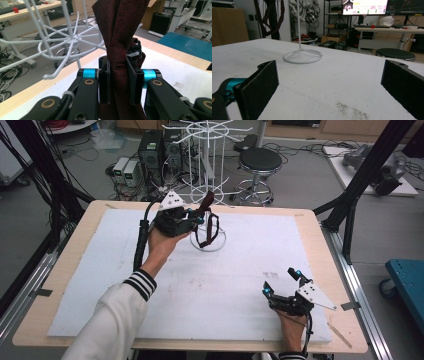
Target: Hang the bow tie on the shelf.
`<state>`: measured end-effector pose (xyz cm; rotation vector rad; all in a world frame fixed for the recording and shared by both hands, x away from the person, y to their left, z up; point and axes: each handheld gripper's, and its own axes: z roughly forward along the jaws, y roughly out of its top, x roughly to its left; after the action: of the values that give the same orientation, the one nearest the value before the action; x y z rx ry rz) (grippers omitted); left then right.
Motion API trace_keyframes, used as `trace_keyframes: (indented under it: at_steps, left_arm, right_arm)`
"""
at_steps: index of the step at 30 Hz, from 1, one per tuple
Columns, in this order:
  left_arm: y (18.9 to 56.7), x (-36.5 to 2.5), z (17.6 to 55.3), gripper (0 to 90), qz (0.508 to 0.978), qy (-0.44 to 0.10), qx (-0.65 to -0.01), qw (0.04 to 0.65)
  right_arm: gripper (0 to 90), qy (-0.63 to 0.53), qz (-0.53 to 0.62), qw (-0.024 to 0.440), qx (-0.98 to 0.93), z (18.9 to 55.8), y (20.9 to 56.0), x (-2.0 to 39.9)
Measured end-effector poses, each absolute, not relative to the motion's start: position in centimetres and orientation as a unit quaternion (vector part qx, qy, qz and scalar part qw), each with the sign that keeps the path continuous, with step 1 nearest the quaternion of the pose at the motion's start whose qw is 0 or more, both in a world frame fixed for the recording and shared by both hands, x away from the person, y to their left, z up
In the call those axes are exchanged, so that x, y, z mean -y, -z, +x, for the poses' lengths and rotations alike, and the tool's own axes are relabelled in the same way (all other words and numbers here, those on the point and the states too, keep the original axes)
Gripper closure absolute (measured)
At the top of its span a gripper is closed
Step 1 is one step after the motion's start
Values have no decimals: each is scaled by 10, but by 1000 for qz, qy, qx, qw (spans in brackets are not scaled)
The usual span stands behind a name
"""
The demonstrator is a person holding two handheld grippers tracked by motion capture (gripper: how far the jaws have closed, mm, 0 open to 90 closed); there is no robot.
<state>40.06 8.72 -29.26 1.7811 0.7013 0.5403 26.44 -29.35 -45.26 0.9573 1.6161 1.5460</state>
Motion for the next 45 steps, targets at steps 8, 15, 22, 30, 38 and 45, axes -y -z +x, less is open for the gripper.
trace_keyframes:
  at_steps: [8, 15, 22, 30, 38, 45]
  left_arm:
    - [296, -83, 400, 748, 751, -247, -301, 533]
    - [303, -81, 401, 748, 755, -257, -319, 513]
    - [313, -85, 403, 749, 765, -254, -328, 493]
    - [321, -87, 403, 751, 770, -242, -327, 491]
    - [327, -93, 403, 751, 782, -230, -323, 481]
    - [328, -97, 406, 693, 785, -219, -320, 484]
  right_arm:
    - [6, -596, 369, 347, -623, 264, 453, 293]
    - [6, -597, 370, 345, -623, 264, 453, 293]
    - [6, -596, 369, 346, -623, 264, 453, 293]
    - [6, -596, 369, 347, -623, 264, 453, 293]
    - [6, -596, 369, 347, -623, 264, 453, 293]
    - [6, -596, 370, 347, -623, 264, 453, 293]
